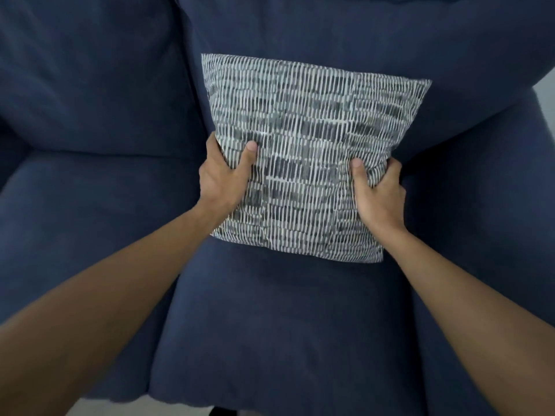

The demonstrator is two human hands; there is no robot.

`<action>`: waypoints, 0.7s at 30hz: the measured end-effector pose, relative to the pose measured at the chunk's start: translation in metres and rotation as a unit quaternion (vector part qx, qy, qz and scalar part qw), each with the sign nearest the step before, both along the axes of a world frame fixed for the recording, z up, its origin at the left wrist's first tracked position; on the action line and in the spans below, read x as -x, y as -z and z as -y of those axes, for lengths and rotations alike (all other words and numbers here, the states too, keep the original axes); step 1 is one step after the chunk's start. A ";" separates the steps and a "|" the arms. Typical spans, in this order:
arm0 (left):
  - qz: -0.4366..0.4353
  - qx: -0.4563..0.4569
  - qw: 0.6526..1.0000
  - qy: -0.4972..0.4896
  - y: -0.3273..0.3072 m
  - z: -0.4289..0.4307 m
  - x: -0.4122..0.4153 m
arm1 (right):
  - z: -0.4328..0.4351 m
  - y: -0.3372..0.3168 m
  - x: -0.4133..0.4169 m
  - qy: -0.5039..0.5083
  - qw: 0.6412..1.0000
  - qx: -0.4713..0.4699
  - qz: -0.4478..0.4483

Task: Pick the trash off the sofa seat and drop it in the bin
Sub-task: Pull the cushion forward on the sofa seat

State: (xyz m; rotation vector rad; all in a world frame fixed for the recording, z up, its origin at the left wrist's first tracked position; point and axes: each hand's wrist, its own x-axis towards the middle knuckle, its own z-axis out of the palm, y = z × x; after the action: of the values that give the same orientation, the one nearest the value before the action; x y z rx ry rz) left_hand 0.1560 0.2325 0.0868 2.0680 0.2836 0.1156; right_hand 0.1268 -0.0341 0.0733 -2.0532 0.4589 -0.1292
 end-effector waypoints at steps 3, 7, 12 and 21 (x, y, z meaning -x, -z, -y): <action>-0.036 0.001 0.999 -0.002 -0.016 -0.006 0.031 | -0.004 -0.018 0.030 0.005 1.000 -0.004 -0.016; -0.060 -0.005 0.998 0.017 -0.027 -0.010 0.089 | -0.017 -0.023 0.086 0.007 0.998 -0.011 -0.066; -0.087 -0.005 0.996 0.012 -0.018 -0.024 0.164 | -0.034 -0.014 0.162 0.009 0.992 -0.013 -0.126; -0.212 -0.025 0.977 0.008 0.035 -0.042 0.257 | -0.048 0.028 0.258 0.004 0.970 -0.021 -0.244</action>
State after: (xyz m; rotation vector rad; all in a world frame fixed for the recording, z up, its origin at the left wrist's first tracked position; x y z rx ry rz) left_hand -0.1010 0.2749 0.0521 2.1309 0.5285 -0.3377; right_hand -0.1309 0.0137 0.0450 -2.0343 0.7631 0.3876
